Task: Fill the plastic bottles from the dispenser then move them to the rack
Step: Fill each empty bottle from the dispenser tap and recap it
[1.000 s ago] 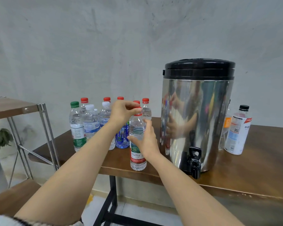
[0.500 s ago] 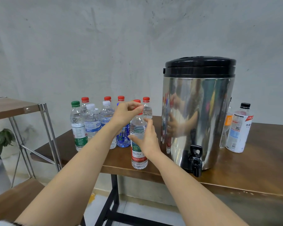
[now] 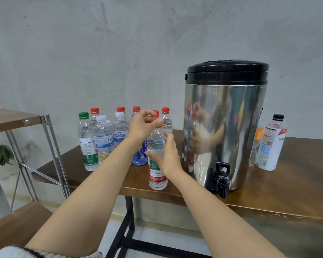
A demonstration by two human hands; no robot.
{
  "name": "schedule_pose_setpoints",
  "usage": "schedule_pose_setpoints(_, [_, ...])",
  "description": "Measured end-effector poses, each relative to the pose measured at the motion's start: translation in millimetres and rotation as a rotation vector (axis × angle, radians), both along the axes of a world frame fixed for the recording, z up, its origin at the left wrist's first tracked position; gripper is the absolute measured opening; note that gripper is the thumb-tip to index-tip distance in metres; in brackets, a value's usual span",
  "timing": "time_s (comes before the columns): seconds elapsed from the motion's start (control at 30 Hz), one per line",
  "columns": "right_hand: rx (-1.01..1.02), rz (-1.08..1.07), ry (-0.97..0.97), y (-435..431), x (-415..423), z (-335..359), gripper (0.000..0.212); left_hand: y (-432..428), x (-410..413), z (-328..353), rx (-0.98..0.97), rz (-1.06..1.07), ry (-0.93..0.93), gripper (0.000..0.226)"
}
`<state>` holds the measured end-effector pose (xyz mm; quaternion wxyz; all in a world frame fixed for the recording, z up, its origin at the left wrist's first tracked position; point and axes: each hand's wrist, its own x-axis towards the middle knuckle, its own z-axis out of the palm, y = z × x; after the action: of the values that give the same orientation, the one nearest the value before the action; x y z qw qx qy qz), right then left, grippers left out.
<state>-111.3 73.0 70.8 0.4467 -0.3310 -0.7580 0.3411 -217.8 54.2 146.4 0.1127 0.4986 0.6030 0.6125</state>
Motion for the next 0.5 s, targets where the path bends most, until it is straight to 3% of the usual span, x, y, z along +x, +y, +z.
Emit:
schedule_pose_setpoints(0.23, [0.035, 0.029, 0.001, 0.9, 2.2, -4.8, 0.084, -11.0, 8.2, -10.3, 0.003, -0.026, -0.023, 0.027])
schedule_pose_setpoints(0.33, [0.015, 0.073, 0.0, 2.1, 2.6, -7.0, 0.087, -19.2, 10.6, -40.7, 0.003, -0.061, -0.172, 0.041])
schedule_pose_setpoints(0.4, [0.014, 0.118, -0.007, 2.8, 6.2, -9.1, 0.086, -23.5, 8.9, -70.9, 0.049, -0.02, -0.327, 0.033])
schedule_pose_setpoints(0.5, [0.076, 0.136, -0.049, 4.4, 18.9, -19.7, 0.067, -31.9, 7.6, -114.0, 0.05, 0.126, -0.43, 0.033])
